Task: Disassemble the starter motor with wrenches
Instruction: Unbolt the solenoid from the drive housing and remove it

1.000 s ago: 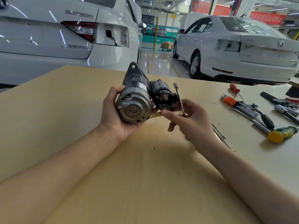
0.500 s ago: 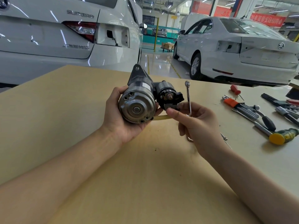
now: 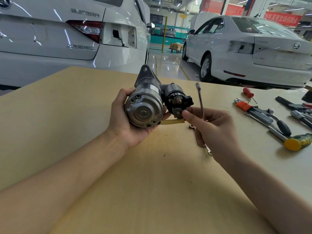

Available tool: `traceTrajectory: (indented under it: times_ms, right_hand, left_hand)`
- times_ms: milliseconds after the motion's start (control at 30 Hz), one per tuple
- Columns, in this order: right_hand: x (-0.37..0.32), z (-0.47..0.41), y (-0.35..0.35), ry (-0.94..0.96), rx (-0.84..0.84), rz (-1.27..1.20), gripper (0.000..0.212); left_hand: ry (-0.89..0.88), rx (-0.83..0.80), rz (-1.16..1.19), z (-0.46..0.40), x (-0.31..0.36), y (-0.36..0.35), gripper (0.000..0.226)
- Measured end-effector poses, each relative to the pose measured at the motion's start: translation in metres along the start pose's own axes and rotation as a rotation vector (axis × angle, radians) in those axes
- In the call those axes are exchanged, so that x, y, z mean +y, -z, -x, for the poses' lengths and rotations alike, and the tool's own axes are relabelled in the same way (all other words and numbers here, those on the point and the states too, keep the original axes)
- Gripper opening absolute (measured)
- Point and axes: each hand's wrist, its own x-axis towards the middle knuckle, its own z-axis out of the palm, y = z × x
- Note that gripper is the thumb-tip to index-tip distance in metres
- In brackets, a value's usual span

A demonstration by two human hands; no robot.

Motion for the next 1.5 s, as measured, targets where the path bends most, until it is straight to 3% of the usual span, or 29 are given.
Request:
traceTrajectory:
  times_ms: [133, 300, 467, 533, 567, 633, 700, 767, 800, 900, 1000, 1167, 1500]
  right_hand:
    - [-0.003, 0.003, 0.001, 0.037, 0.032, -0.025, 0.008]
    - [-0.011, 0.006, -0.002, 0.174, 0.017, 0.138, 0.023]
    - [-0.014, 0.007, 0.001, 0.217, -0.029, 0.189, 0.012]
    - [-0.018, 0.006, 0.008, 0.198, -0.136, 0.131, 0.006]
    - [-0.021, 0.004, 0.014, 0.155, -0.233, 0.093, 0.007]
    - [-0.023, -0.001, 0.024, 0.01, -0.388, 0.033, 0.029]
    - [-0.02, -0.007, 0.024, -0.15, -0.277, 0.011, 0.046]
    - [-0.011, -0.016, 0.017, -0.296, -0.098, 0.024, 0.048]
    - [-0.01, -0.022, 0.012, -0.378, -0.086, 0.028, 0.05]
    - [-0.016, -0.044, -0.001, -0.574, -0.307, -0.03, 0.065]
    - [-0.019, -0.055, -0.017, -0.59, -0.466, -0.169, 0.053]
    - [-0.008, -0.044, -0.023, -0.521, -0.263, -0.305, 0.036]
    - [0.0, -0.037, -0.013, -0.389, -0.075, -0.41, 0.022]
  left_hand:
    - [0.001, 0.006, 0.012, 0.0, -0.001, -0.001, 0.038]
    - [-0.004, 0.007, 0.013, 0.0, 0.0, 0.0, 0.04]
    - [-0.009, 0.018, 0.022, 0.0, 0.0, 0.0, 0.042]
    - [-0.014, 0.034, 0.03, 0.0, 0.0, 0.0, 0.039]
    - [-0.012, 0.041, 0.025, 0.001, 0.001, 0.0, 0.038]
    - [0.003, 0.046, 0.02, 0.001, 0.001, 0.0, 0.039]
    - [0.02, 0.04, 0.012, 0.001, 0.0, 0.001, 0.039]
    - [0.039, 0.033, -0.016, 0.002, 0.0, 0.003, 0.039]
    - [0.053, 0.028, -0.018, 0.003, 0.0, 0.003, 0.04]
    - [0.092, 0.013, -0.011, 0.006, 0.002, 0.005, 0.042]
    - [0.124, -0.008, 0.007, 0.008, 0.003, 0.006, 0.044]
    - [0.235, -0.003, -0.017, 0.009, 0.005, 0.005, 0.044]
    - [0.333, -0.062, -0.178, 0.008, -0.001, 0.002, 0.042]
